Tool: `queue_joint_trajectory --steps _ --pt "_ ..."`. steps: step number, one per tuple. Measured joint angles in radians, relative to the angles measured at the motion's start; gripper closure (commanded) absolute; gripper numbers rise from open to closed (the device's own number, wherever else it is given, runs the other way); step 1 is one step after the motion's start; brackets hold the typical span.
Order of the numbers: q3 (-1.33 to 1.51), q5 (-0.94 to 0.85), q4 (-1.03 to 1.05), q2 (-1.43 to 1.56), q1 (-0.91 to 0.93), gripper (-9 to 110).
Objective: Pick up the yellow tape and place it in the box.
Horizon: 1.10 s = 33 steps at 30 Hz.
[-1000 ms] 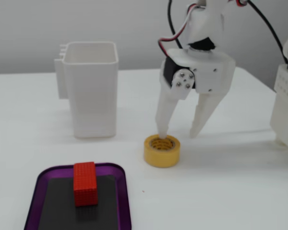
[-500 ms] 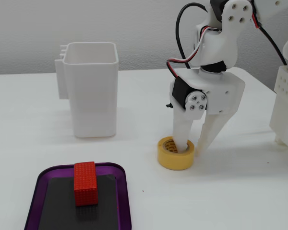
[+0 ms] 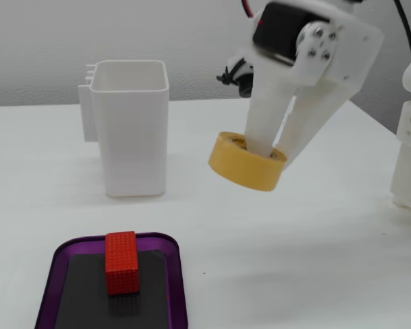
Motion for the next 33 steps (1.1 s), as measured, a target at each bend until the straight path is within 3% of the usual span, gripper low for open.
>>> queue_joint_trajectory --steps 10,20,33 --pt "-0.186 0.0 -0.163 -0.423 -0.046 102" --pt "-0.528 0.0 -0.178 -0.85 -0.008 102" --pt "-0.635 0.0 -0.178 -0.969 0.017 101"
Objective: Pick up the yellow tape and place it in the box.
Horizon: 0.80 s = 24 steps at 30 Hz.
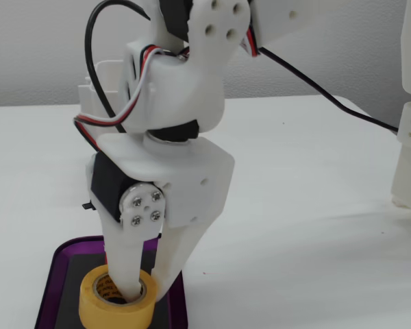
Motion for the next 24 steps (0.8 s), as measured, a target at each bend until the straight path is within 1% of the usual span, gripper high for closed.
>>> queue_joint_trajectory --steps 4,7,12,17,20,24 --pt "0.0 0.0 0.002 -0.002 0.011 94" --pt "-0.018 0.006 0.04 -0.002 0.011 90" --pt "-0.123 0.006 0.163 -0.002 0.006 90" --pt "-0.295 0.006 0.36 0.009 0.015 90" --pt "-0.374 0.006 0.476 0.081 0.028 90" --pt "-0.407 0.011 0.554 0.256 0.029 90"
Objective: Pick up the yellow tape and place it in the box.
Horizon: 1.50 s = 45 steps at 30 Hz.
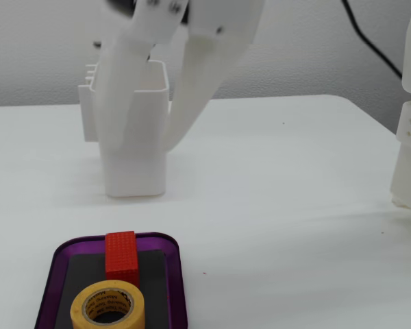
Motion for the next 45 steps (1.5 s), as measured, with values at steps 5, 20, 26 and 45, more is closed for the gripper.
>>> queue_joint_trajectory --steps 5,20,26,45 --pt "0.087 0.035 0.031 0.256 -0.006 90" --pt "0.89 0.044 -0.083 0.959 0.124 89" --pt "1.302 0.048 -0.207 1.299 0.14 89" --pt "2.016 0.098 -0.379 1.884 0.135 89"
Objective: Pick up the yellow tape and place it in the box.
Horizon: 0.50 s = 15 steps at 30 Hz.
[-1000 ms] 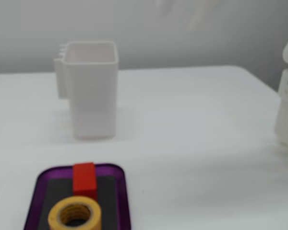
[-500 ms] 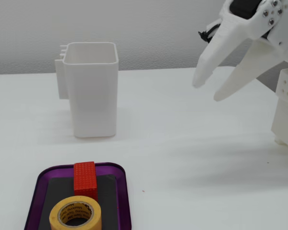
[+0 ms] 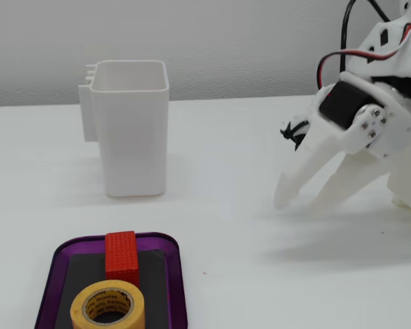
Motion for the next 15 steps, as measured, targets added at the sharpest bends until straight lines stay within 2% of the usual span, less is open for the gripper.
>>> queue_joint_trajectory --steps 5,15 --pt "0.112 0.104 -0.075 0.0 0.0 90" --pt "0.184 0.121 -0.101 0.0 0.0 92"
